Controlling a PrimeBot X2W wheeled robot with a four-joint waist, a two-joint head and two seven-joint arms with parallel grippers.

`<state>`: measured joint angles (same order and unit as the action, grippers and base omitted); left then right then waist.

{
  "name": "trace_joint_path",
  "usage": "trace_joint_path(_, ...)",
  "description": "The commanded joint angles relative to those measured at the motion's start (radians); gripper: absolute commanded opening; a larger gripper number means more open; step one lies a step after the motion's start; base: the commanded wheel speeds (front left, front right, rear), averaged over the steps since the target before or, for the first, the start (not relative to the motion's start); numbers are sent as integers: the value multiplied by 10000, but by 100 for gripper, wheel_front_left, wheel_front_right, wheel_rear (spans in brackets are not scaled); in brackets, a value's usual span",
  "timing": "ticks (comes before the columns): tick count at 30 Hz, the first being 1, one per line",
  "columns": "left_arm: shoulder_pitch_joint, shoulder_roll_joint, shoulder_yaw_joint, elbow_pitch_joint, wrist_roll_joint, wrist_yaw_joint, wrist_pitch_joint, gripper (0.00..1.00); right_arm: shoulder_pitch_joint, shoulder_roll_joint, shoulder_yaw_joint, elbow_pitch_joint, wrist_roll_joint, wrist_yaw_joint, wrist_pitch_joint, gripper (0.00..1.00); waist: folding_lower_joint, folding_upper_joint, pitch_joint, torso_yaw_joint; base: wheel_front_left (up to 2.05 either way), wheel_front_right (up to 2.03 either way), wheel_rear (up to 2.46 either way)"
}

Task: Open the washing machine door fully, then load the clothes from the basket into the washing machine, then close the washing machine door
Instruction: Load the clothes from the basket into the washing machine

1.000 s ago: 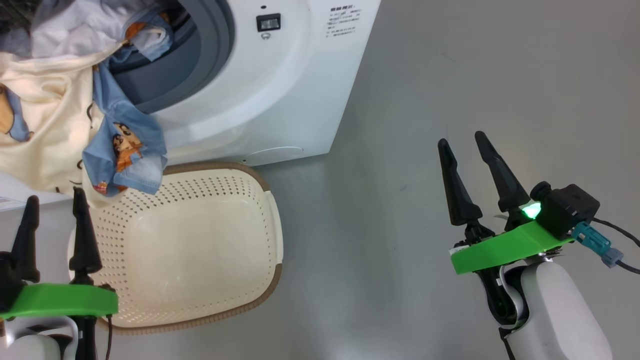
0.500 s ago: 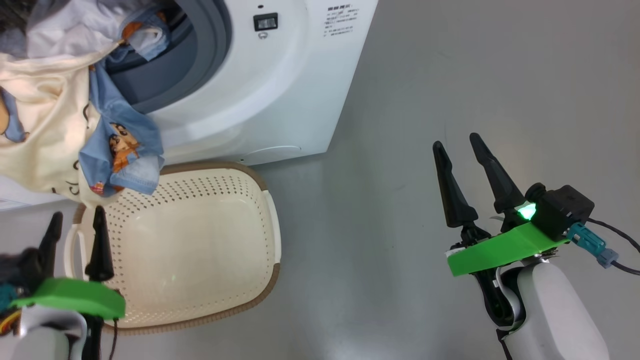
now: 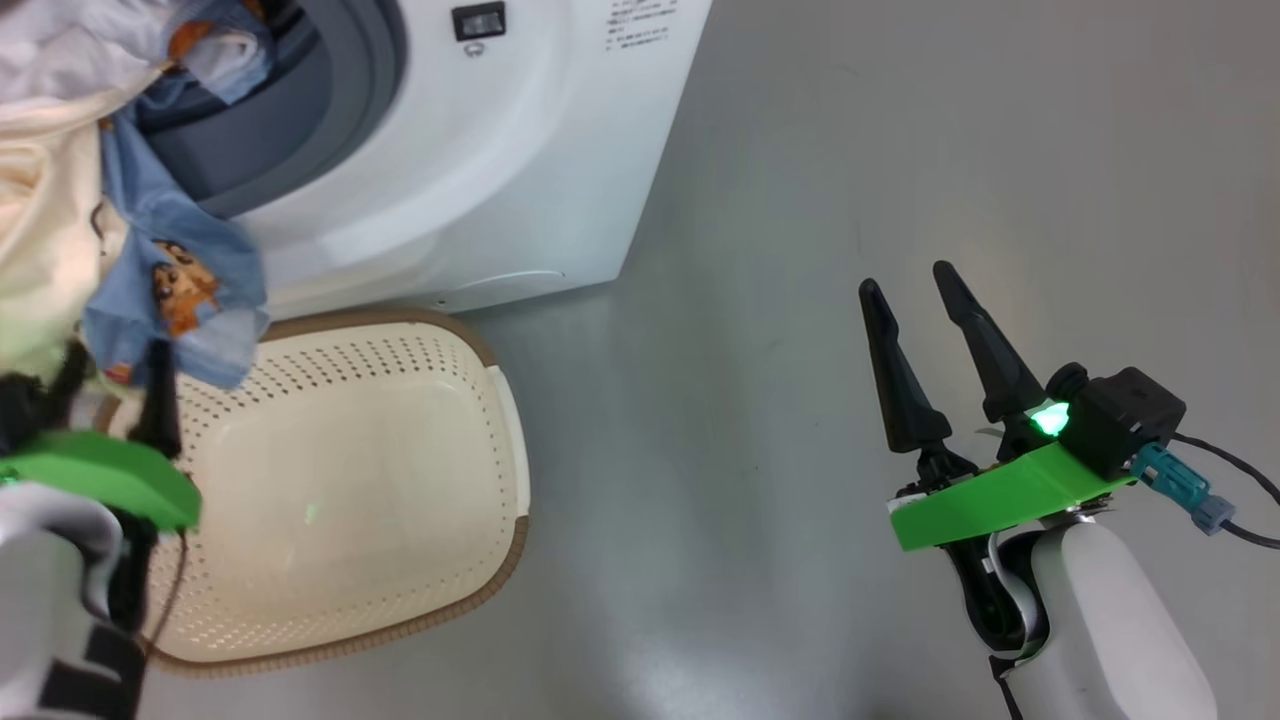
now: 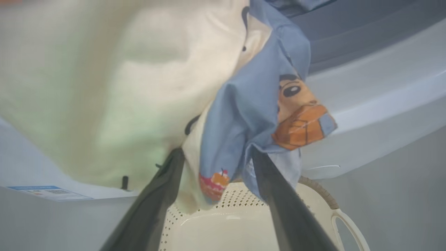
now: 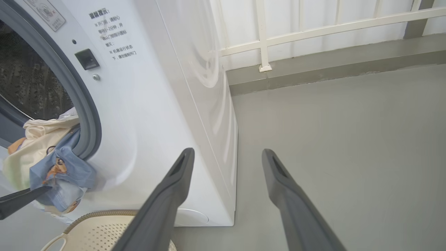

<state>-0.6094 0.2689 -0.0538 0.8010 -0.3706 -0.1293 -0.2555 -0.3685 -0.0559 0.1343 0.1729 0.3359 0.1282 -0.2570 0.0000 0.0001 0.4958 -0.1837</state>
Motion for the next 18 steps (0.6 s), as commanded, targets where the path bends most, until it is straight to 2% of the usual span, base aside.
trace_joint_path(1,-273,511,289,-37,-91,-12,-60,100,66,57,194,-274,8,25,-48,100,0,-1,123,-95,0,0,0)
trace_joint_path(6,-1133,644,753,565,-305,21,-61,100,17,57,178,-341,45,25,-48,100,0,-1,316,-191,0,0,0)
trace_joint_path(13,-2032,692,805,1729,-247,12,-62,100,-66,57,107,-372,28,25,-48,100,0,-1,536,-157,0,0,0)
trace_joint_path(15,-2236,756,810,1955,-280,6,-62,89,-113,57,126,-369,17,25,-48,100,0,-1,585,-138,0,0,0)
trace_joint_path(16,-2320,770,797,2033,-289,3,-62,50,-138,57,138,-365,12,25,-48,100,0,-1,601,-128,0,0,0)
trace_joint_path(17,-2386,764,788,2079,-292,1,-62,31,-160,57,144,-358,7,25,-48,100,0,-1,612,-117,0,0,0)
trace_joint_path(18,-2435,766,784,2100,-289,-1,-62,0,-177,57,150,-354,2,25,-48,100,0,-1,625,-108,0,0,0)
